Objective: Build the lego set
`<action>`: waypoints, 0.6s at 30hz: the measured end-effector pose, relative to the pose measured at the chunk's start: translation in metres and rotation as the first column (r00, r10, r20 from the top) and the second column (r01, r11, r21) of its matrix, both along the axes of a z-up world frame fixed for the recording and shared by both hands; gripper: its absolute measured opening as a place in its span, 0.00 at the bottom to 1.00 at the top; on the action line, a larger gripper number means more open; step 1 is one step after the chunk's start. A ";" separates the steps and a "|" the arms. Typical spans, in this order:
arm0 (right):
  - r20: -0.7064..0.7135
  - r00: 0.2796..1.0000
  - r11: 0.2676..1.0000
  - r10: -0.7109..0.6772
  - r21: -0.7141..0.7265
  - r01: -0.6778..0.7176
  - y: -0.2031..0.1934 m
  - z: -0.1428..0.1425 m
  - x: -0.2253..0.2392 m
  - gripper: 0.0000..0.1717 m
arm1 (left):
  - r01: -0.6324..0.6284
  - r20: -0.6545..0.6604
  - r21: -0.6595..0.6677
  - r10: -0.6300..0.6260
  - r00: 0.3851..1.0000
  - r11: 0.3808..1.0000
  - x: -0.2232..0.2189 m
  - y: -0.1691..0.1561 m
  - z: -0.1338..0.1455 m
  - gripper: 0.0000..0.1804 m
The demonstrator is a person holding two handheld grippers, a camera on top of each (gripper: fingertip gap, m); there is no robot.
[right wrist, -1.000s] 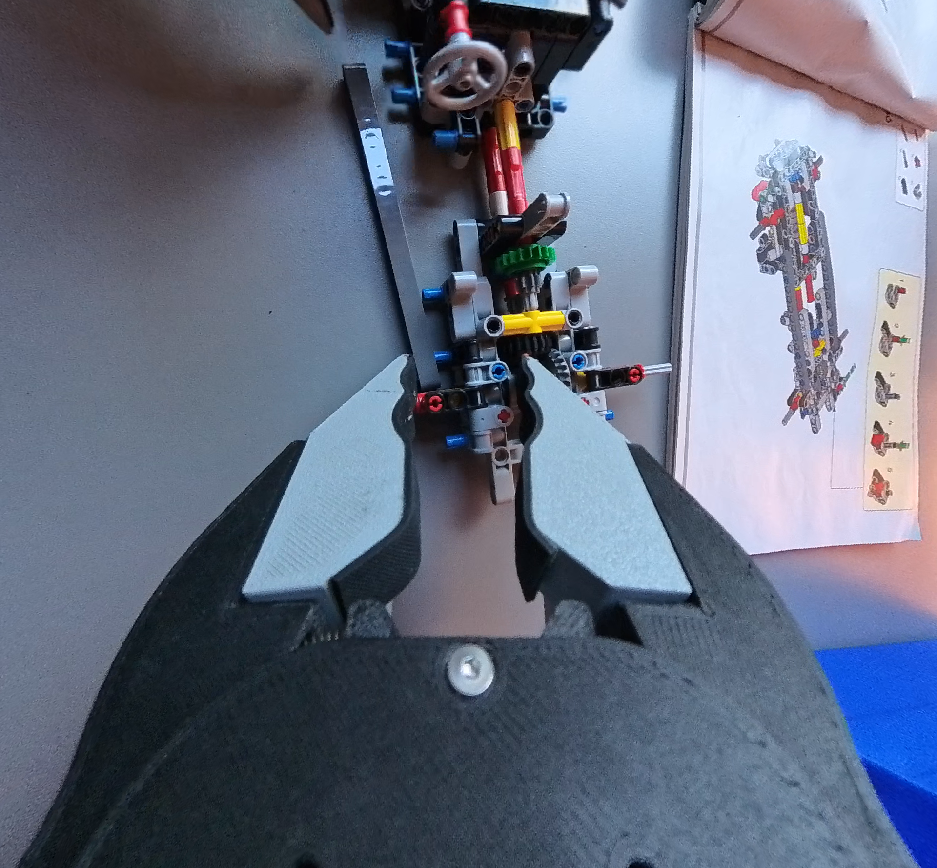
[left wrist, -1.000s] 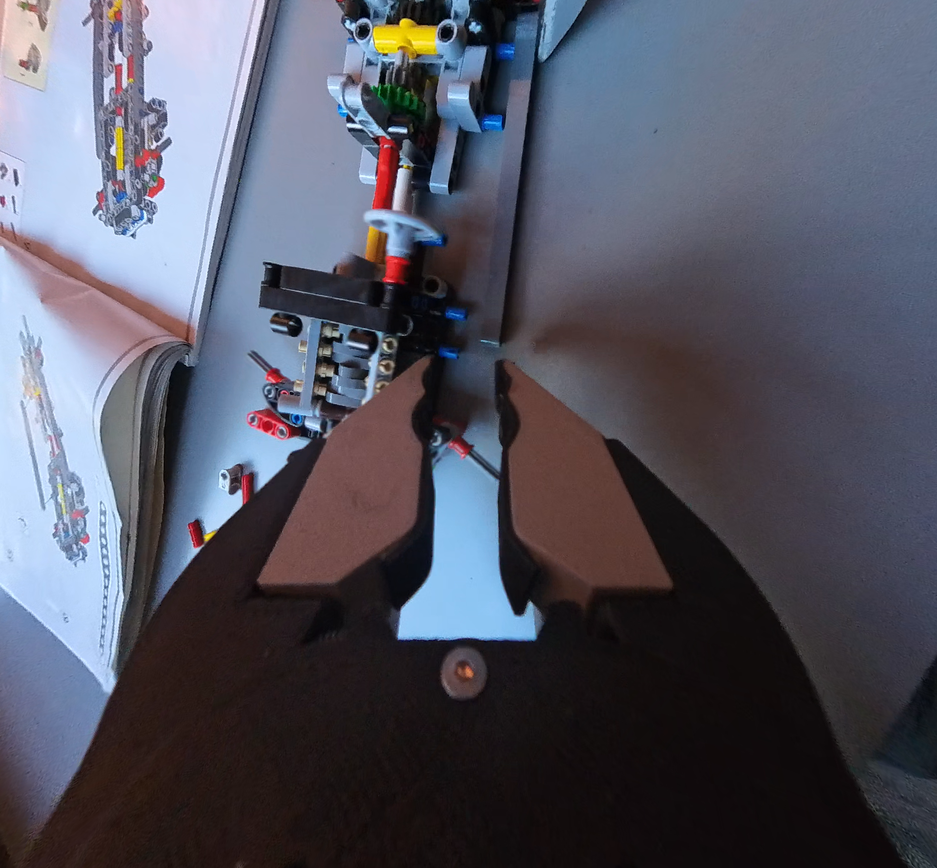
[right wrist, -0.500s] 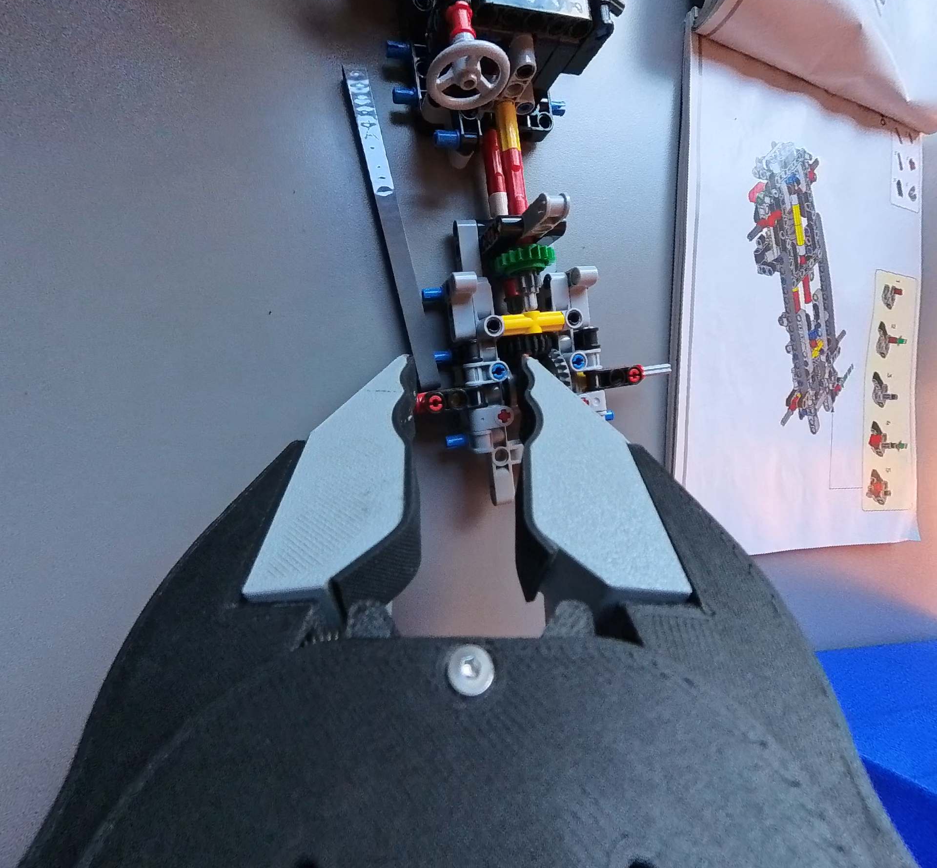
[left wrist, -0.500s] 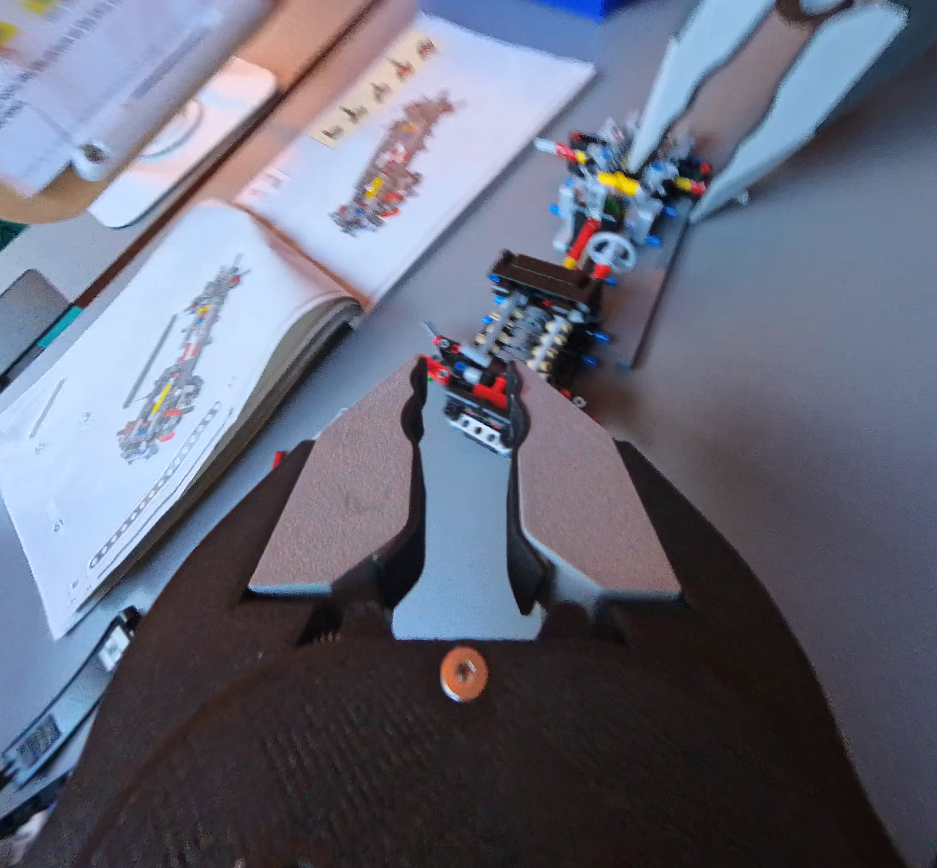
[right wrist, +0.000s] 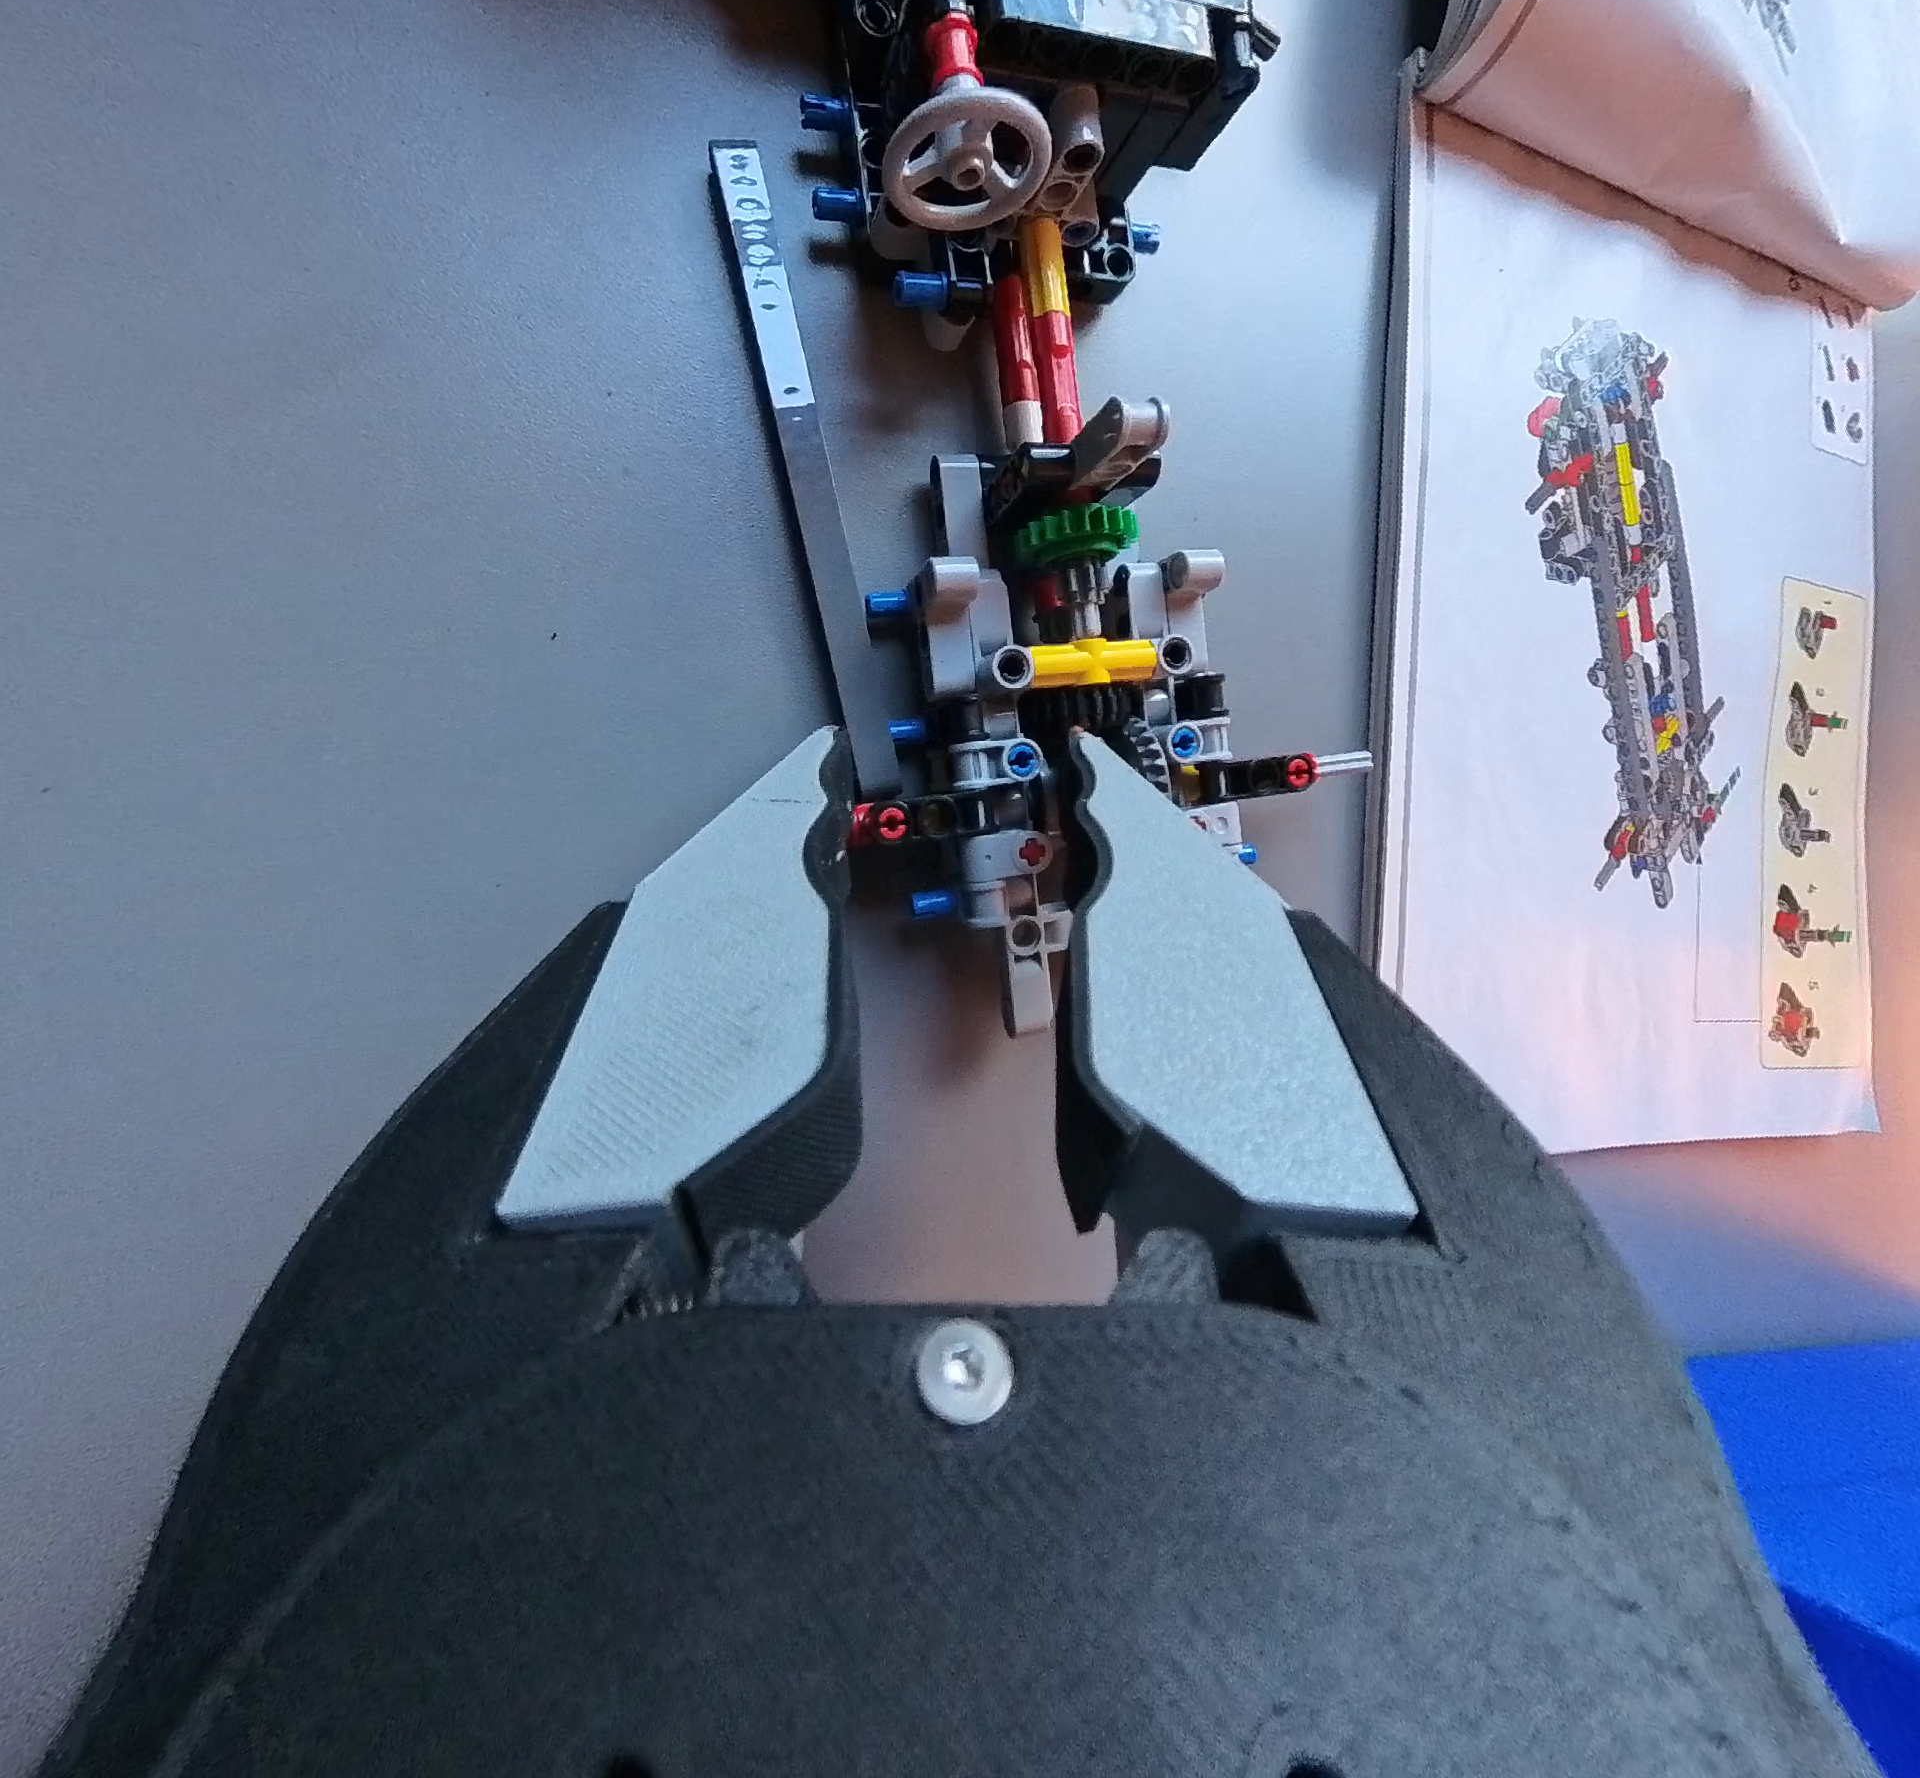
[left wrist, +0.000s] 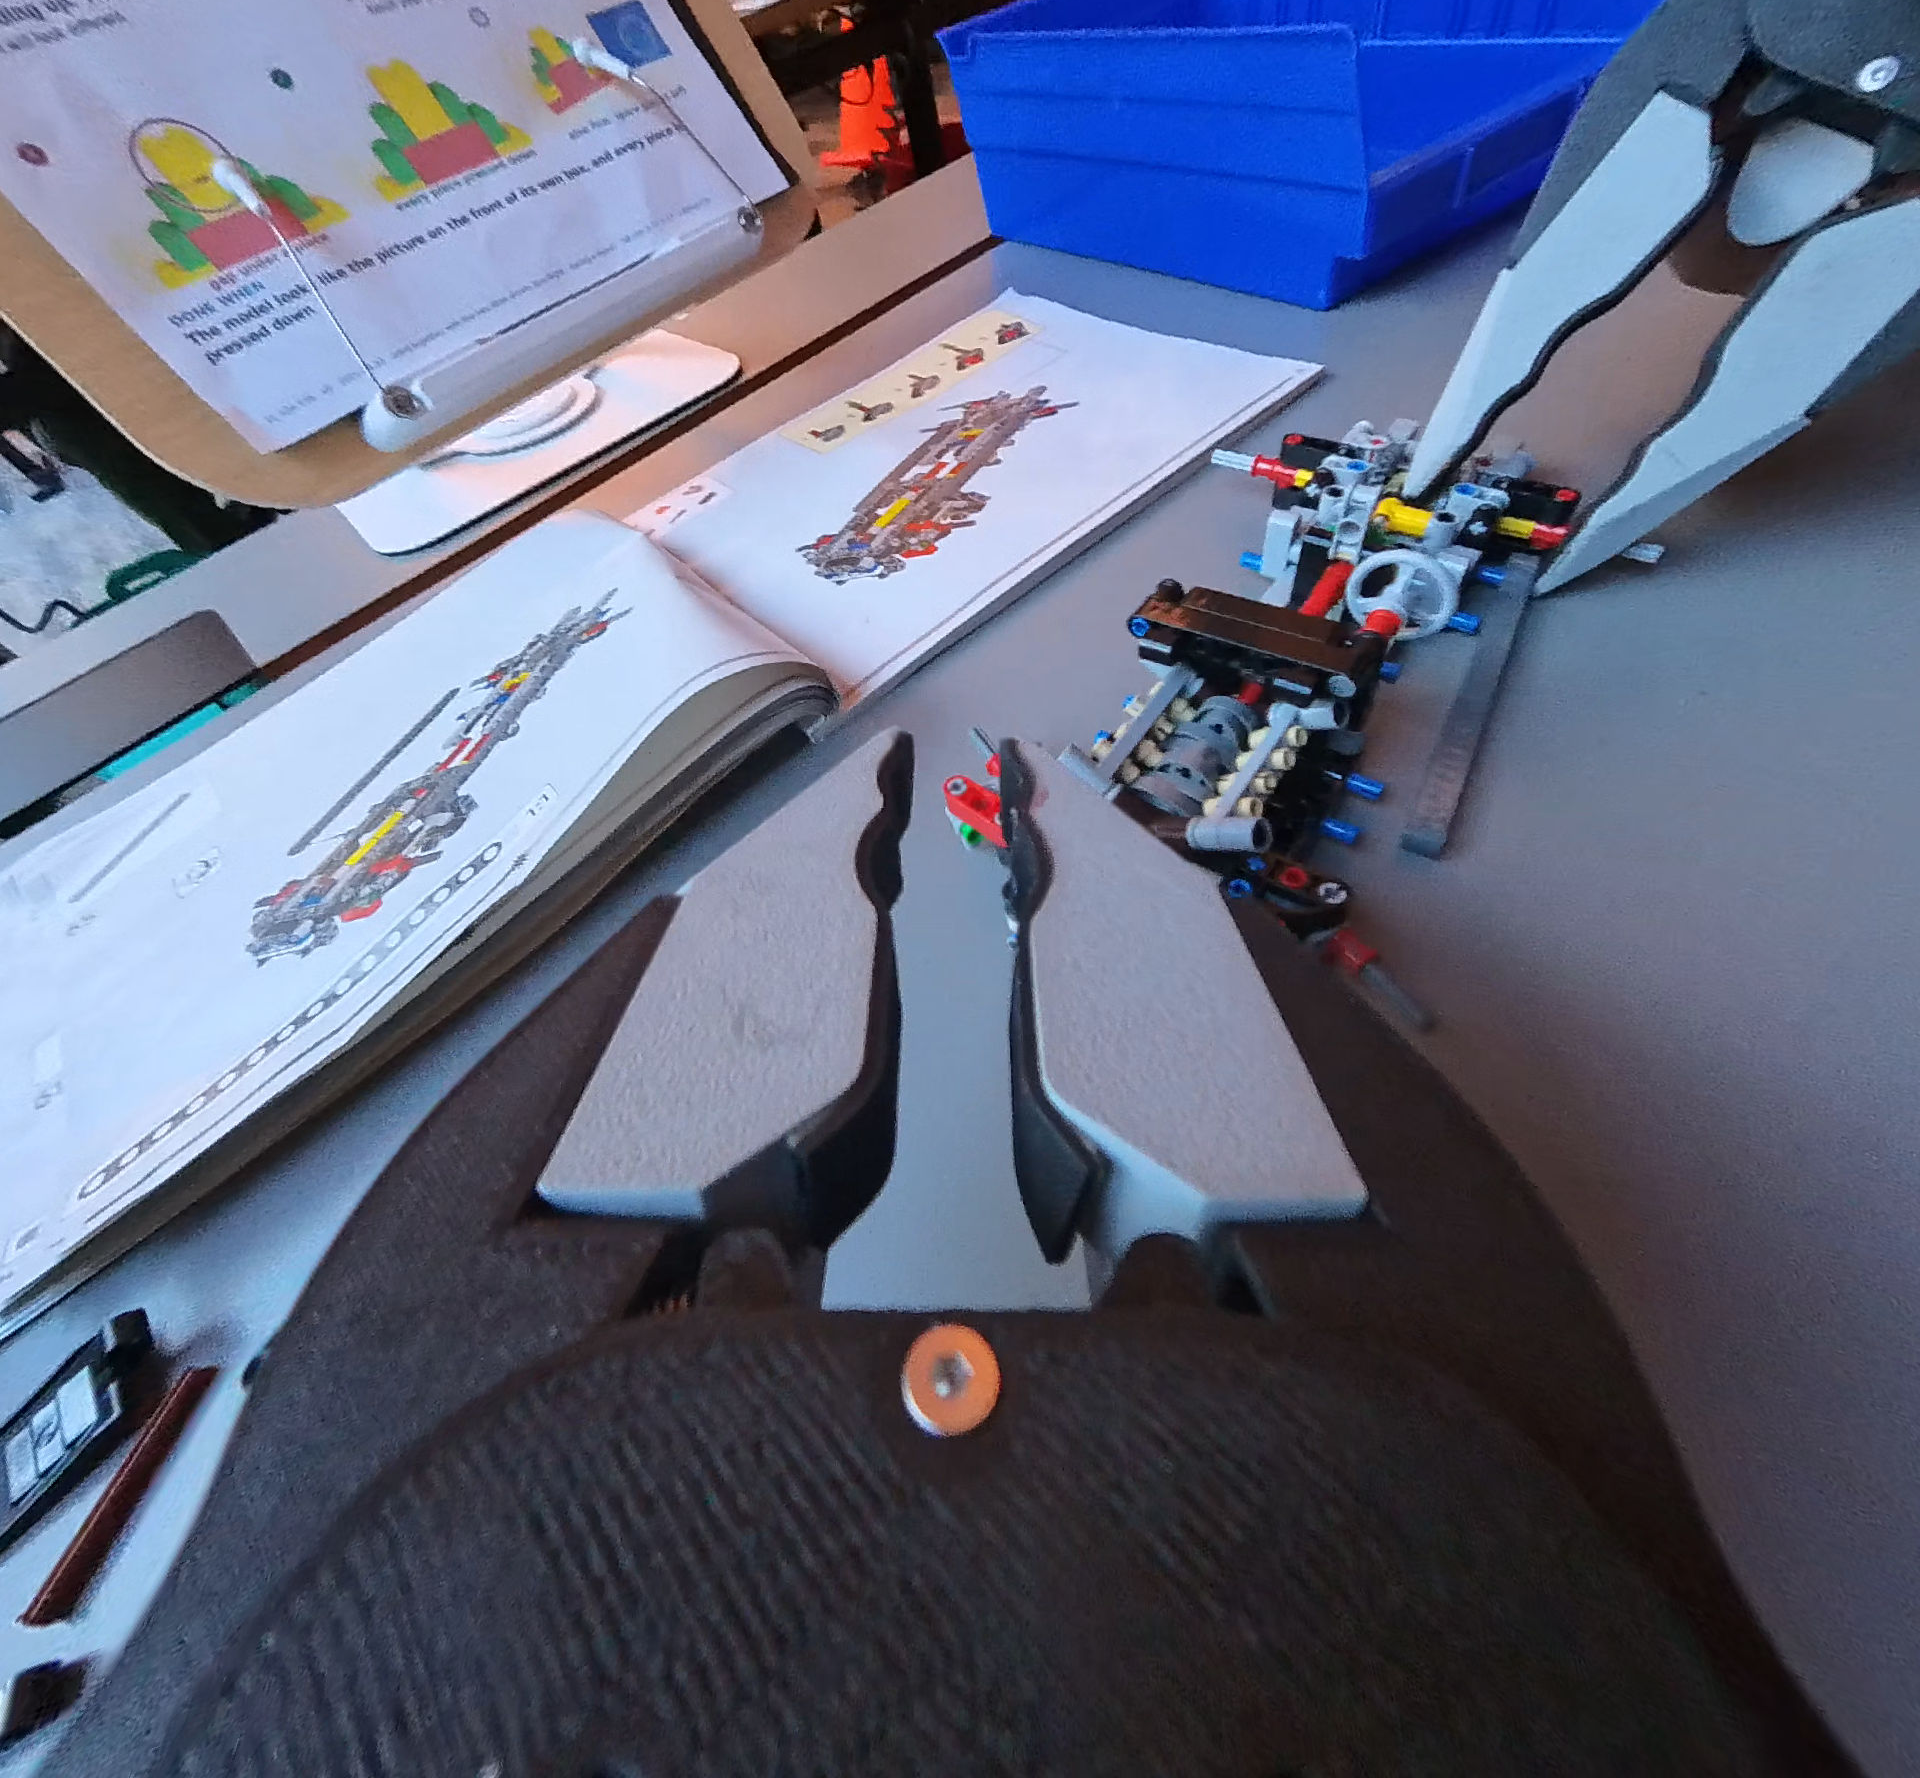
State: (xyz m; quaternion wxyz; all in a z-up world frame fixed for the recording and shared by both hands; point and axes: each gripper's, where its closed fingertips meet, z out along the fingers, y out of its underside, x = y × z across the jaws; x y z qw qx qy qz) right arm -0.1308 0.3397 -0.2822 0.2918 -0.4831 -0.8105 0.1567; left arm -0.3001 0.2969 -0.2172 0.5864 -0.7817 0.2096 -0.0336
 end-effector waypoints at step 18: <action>-0.026 0.999 1.000 0.028 -0.012 -0.028 0.001 0.000 -0.002 0.21 | 0.101 -0.027 -0.068 -0.103 0.994 0.993 0.006 -0.008 -0.011 0.05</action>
